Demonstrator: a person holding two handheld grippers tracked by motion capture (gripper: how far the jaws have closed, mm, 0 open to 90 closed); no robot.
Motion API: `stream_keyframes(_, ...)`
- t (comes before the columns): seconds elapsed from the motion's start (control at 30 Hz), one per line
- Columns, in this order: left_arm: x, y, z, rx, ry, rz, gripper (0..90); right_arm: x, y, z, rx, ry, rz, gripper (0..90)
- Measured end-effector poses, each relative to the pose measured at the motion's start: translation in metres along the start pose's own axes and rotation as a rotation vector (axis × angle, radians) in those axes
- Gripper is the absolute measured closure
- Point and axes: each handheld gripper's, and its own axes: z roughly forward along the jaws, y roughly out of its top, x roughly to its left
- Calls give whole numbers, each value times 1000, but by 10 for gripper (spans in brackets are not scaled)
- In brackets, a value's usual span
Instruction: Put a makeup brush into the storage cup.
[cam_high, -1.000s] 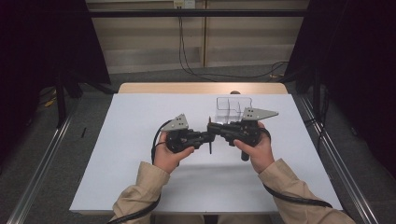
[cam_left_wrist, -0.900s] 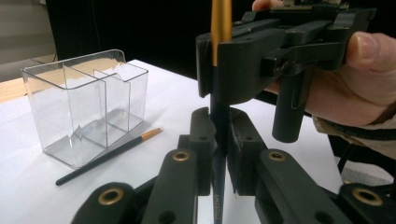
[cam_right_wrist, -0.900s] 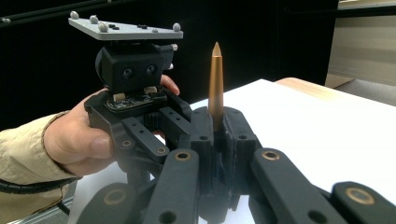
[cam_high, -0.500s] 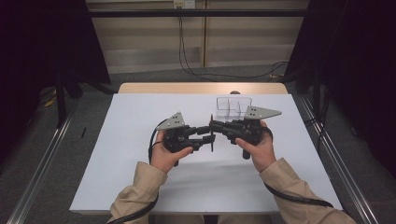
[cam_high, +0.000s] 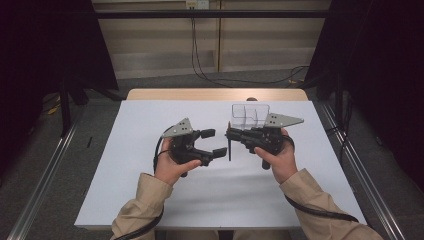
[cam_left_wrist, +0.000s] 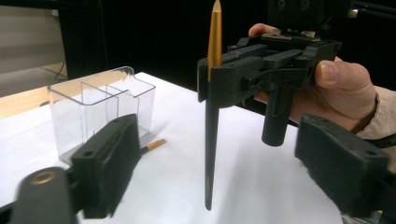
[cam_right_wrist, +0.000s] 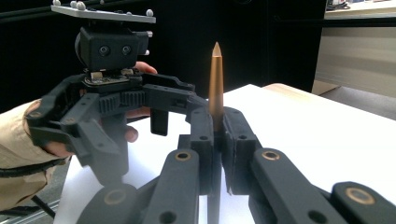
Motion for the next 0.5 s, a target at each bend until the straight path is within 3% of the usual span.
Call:
stream_keyframes(0.2, 5, -4, -16, -5, 14, -7, 48, 0, 1, 0, 2, -4, -11, 843)
stream_keyframes(0.5, 10, -9, -46, -10, 50, 45, 5, 0, 2, -1, 2, -4, -19, 842)
